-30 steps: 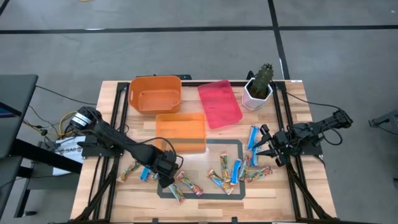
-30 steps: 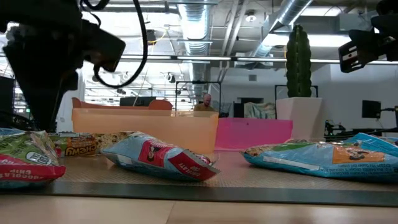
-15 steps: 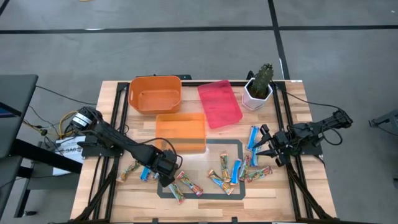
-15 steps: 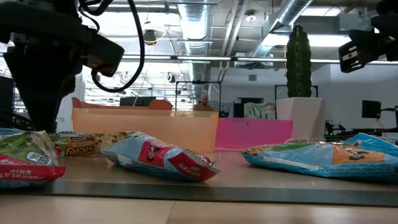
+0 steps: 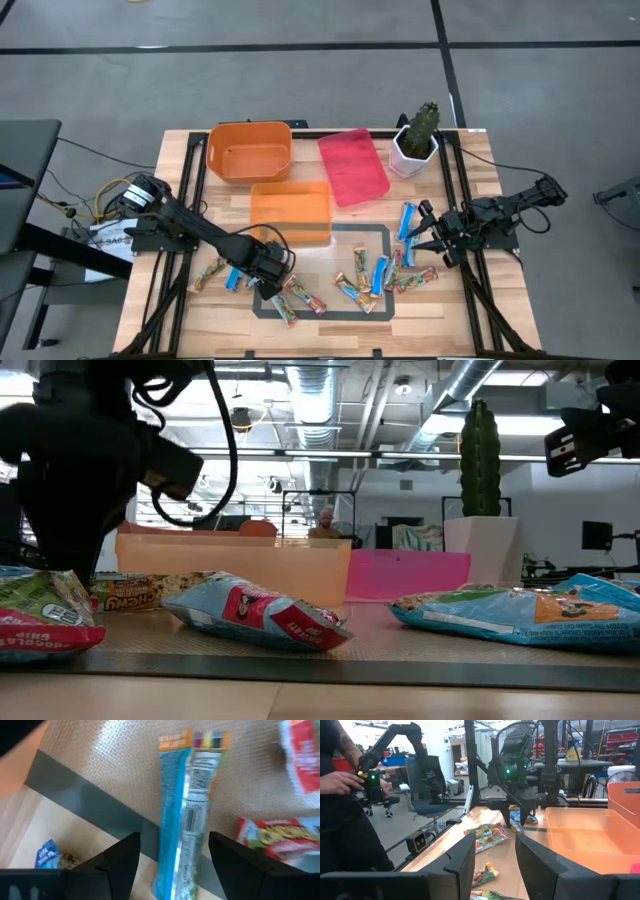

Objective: Pick and place Granola Bars by type
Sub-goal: Put the yellow granola bar into the bottom orange bin

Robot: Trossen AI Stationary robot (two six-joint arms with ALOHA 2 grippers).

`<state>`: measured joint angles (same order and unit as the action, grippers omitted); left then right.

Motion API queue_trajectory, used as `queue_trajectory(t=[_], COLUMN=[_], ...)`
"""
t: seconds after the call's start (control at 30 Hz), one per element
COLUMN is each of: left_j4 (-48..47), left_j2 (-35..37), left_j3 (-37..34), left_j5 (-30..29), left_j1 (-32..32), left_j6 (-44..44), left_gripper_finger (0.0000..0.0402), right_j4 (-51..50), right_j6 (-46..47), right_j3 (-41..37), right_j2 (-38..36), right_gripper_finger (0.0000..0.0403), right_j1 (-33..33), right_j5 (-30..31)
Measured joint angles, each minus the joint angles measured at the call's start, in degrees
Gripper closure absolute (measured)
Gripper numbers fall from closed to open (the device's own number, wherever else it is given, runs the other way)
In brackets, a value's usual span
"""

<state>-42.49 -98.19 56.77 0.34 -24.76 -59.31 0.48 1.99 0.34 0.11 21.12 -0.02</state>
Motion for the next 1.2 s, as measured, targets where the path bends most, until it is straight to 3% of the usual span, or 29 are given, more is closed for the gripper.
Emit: queue_trajectory(t=[0.37,0.83,1.2], left_j4=[1.63,1.70,2.81], left_j2=[-2.21,-2.25,1.45], left_j3=[0.13,0.07,1.31], left_j5=[0.93,3.32,3.90], left_j1=[1.03,1.47,1.36], left_j6=[0.07,0.15,1.20], left_gripper_finger=[0.0179,0.0316,0.0353], right_j4=[-0.01,-0.01,-0.01], right_j6=[-0.02,-0.01,-0.02], right_j3=[-0.01,-0.01,-0.01], right_j2=[0.24,0.23,0.23], right_gripper_finger=[0.0269,0.0269,0.0270], right_j1=[0.00,0.00,0.00], right_j5=[0.00,0.01,0.01])
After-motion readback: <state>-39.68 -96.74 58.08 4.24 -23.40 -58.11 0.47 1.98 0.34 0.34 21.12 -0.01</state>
